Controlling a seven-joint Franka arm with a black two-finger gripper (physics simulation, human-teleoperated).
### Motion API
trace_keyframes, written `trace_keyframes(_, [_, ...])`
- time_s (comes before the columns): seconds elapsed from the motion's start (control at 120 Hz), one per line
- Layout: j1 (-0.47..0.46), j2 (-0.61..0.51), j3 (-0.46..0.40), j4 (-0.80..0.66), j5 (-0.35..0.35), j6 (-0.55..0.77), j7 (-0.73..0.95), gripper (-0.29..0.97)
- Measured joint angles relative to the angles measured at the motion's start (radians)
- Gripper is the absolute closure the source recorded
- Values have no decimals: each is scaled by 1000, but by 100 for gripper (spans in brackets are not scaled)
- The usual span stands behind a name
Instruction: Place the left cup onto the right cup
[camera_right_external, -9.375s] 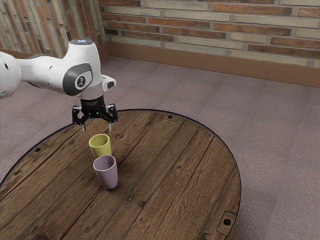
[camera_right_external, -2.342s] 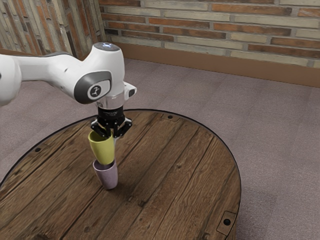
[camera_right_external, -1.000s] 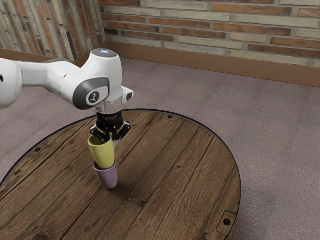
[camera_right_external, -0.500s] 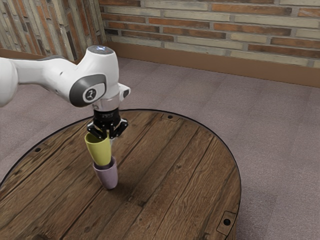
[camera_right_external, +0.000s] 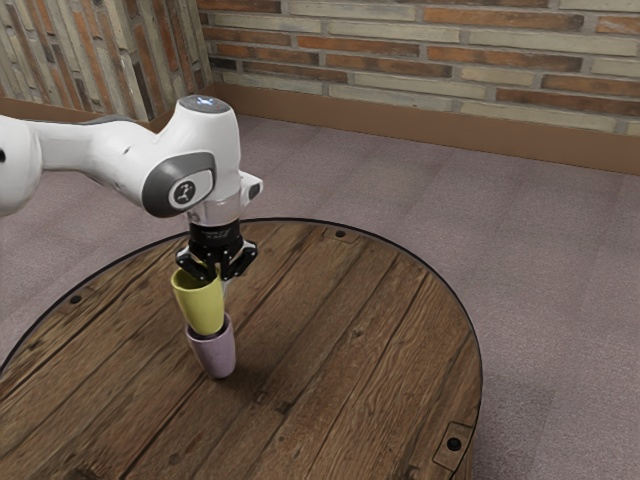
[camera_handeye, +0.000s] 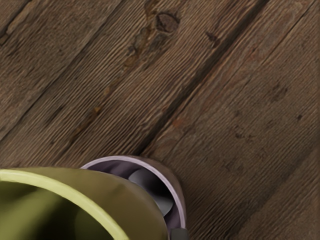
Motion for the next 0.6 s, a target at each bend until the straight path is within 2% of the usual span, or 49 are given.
trace_keyframes(0.533, [1,20,1,2,2,5,3,78])
trace_keyframes(0.6, [0,20,2,2,6,6,5,65])
